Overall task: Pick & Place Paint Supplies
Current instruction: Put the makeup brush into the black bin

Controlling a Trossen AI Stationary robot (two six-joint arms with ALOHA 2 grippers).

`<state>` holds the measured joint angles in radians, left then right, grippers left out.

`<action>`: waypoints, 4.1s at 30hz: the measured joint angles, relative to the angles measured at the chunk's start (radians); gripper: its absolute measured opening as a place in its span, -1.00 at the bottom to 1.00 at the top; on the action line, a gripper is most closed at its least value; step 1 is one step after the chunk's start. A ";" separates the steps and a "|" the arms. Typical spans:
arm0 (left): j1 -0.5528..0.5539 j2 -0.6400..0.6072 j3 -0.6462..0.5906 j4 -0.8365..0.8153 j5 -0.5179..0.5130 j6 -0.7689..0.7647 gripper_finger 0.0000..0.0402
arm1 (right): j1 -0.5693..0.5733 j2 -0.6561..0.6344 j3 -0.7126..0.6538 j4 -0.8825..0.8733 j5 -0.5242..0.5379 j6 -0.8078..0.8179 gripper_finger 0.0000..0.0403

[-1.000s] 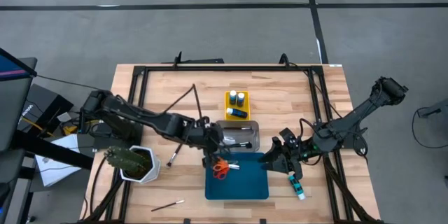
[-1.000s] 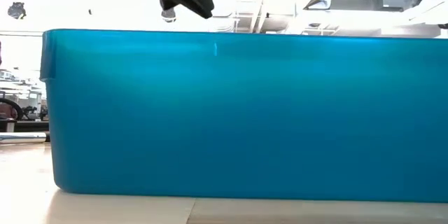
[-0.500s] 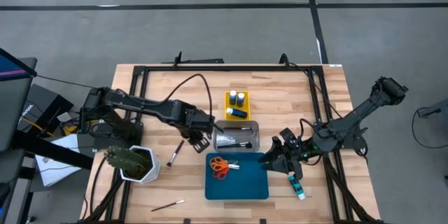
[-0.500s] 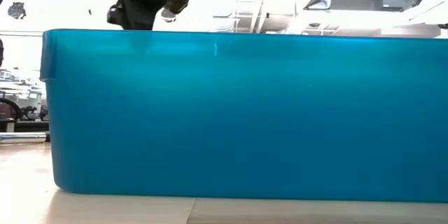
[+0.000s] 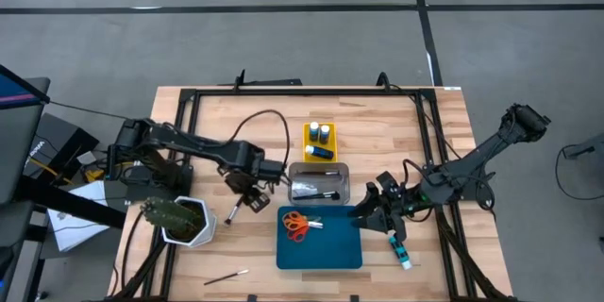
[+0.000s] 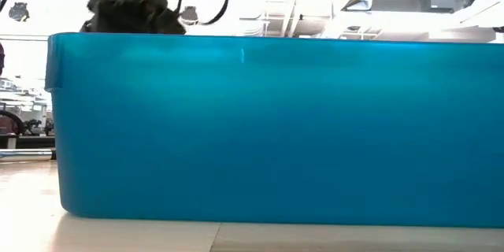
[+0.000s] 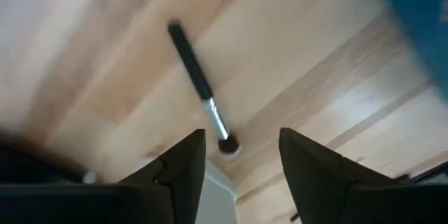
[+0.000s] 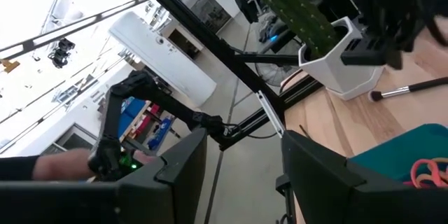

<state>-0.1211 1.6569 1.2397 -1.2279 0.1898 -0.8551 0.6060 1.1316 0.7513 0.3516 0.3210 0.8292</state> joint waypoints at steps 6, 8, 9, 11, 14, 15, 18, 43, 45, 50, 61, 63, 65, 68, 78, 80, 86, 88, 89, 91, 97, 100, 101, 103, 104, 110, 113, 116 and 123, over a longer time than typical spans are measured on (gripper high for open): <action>-0.031 0.001 -0.169 0.077 0.121 -0.031 -0.03 | 0.000 0.000 0.000 0.000 -0.001 -0.002 -0.09; -0.048 0.001 -0.219 0.131 0.151 -0.050 -0.02 | 0.000 0.000 0.000 -0.003 -0.002 -0.002 -0.09; -0.057 0.001 -0.240 0.155 0.173 -0.062 -0.02 | 0.000 0.000 0.000 -0.005 -0.002 -0.002 -0.09; -0.076 0.001 -0.277 0.194 0.198 -0.080 -0.03 | 0.000 0.000 0.000 -0.009 -0.002 -0.002 -0.09; -0.098 0.001 -0.320 0.249 0.218 -0.120 -0.05 | 0.000 0.000 0.000 -0.009 -0.002 -0.002 -0.09; -0.104 0.001 -0.329 0.262 0.225 -0.126 -0.06 | 0.000 0.000 0.000 -0.009 -0.002 -0.006 -0.09; -0.121 0.001 -0.346 0.294 0.229 -0.148 -0.08 | 0.000 0.000 0.000 -0.008 -0.002 -0.017 -0.09; -0.127 0.001 -0.424 0.408 0.227 -0.182 -0.30 | 0.000 0.000 0.000 -0.008 -0.002 -0.017 -0.09; -0.127 0.001 -0.424 0.410 0.227 -0.182 -0.32 | 0.000 0.000 0.000 -0.008 -0.002 -0.017 -0.09; -0.127 0.001 -0.424 0.411 0.227 -0.182 -0.38 | 0.000 0.000 0.000 -0.008 -0.002 -0.017 -0.09; -0.127 0.001 -0.424 0.444 0.227 -0.182 -0.52 | 0.000 0.000 0.000 -0.008 -0.002 -0.017 -0.09; -0.127 0.001 -0.424 0.444 0.227 -0.182 -0.54 | 0.000 0.000 0.000 -0.008 -0.002 -0.017 -0.09; -0.127 0.001 -0.424 0.444 0.227 -0.182 -0.56 | 0.000 0.000 0.000 -0.008 -0.002 -0.017 -0.09; -0.127 0.000 -0.424 0.444 0.227 -0.182 -0.61 | 0.000 0.000 0.000 -0.008 -0.002 -0.017 -0.09; -0.127 0.000 -0.424 0.444 0.227 -0.182 -0.86 | 0.000 0.000 0.000 -0.008 -0.002 -0.017 -0.09; -0.127 0.000 -0.424 0.444 0.227 -0.177 -0.94 | 0.000 0.000 0.000 -0.008 -0.002 -0.017 -0.09; -0.127 0.000 -0.424 0.443 0.227 -0.174 -0.98 | 0.000 0.000 0.000 -0.008 -0.002 -0.017 -0.09; -0.126 0.000 -0.424 0.443 0.227 -0.173 -0.99 | 0.000 0.000 0.000 -0.008 -0.002 -0.017 -0.09; -0.126 0.000 -0.424 0.444 0.227 -0.172 -0.99 | 0.000 0.000 0.000 -0.008 -0.002 -0.017 -0.09; -0.126 0.000 -0.424 0.444 0.227 -0.171 -0.99 | 0.000 0.000 0.000 -0.008 -0.002 -0.017 -0.09; -0.127 -0.001 -0.423 0.444 0.226 -0.091 -0.99 | 0.000 0.000 0.000 -0.008 -0.002 -0.017 -0.09; -0.127 -0.001 -0.422 0.443 0.223 -0.061 -1.00 | 0.000 0.000 0.000 -0.008 -0.002 -0.016 -0.09; -0.127 -0.001 -0.422 0.444 0.221 -0.048 -1.00 | 0.000 0.000 0.000 -0.008 -0.002 -0.016 -0.09; -0.127 -0.001 -0.422 0.443 0.212 -0.035 -1.00 | 0.000 0.000 0.000 -0.008 -0.002 -0.016 -0.09; -0.127 -0.002 -0.422 0.443 0.208 -0.024 -1.00 | 0.000 0.000 0.000 -0.008 -0.002 -0.016 -0.09; -0.127 -0.052 -0.415 0.421 0.140 0.010 -1.00 | 0.000 0.000 0.000 -0.008 -0.002 -0.016 -0.09; -0.124 -0.100 -0.414 0.420 0.111 0.010 -1.00 | -0.003 0.000 0.000 -0.015 -0.002 -0.016 -0.09; -0.117 -0.151 -0.414 0.423 0.096 0.007 -1.00 | -0.012 0.000 0.000 -0.032 -0.002 -0.009 -0.09; -0.116 -0.256 -0.413 0.435 0.069 0.013 -1.00 | -0.038 0.000 0.000 -0.036 -0.004 -0.006 -0.09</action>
<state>-0.2367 1.4014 0.8265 -0.7931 0.2586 -0.8423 0.5681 1.1313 0.7513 0.3161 0.3168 0.8230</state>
